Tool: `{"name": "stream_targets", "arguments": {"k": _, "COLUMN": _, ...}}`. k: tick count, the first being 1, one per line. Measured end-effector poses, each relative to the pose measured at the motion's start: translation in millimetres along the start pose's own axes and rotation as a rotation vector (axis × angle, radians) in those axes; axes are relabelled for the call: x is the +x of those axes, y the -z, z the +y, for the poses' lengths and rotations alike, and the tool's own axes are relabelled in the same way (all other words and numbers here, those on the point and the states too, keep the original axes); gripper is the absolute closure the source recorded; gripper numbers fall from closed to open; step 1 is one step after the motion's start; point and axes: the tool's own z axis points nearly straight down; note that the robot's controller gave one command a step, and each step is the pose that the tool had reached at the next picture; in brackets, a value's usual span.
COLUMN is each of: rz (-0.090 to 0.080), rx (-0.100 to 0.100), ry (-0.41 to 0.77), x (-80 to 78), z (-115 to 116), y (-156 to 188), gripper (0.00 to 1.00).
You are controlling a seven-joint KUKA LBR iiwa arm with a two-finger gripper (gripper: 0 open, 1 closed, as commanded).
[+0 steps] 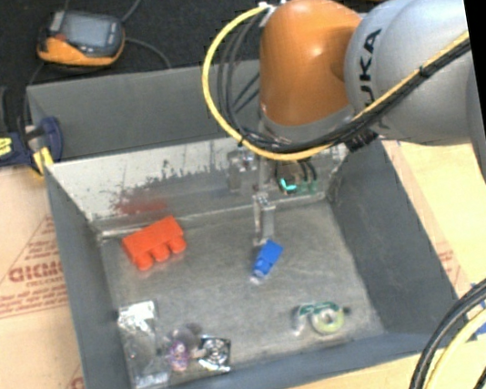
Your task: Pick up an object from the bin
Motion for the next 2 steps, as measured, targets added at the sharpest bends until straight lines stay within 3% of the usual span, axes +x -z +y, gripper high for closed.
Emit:
{"name": "stream_targets", "arguments": {"k": 1, "rz": 0.004, "rx": -0.001, "ry": -0.027, "x": 42.9, "z": -1.4, "y": -88.6, "gripper": 0.0}}
{"name": "stream_targets", "arguments": {"k": 2, "rz": 0.0, "rx": -0.003, "ry": -0.14, "x": 56.0, "z": 63.8, "y": -153.5, "gripper": 0.0}}
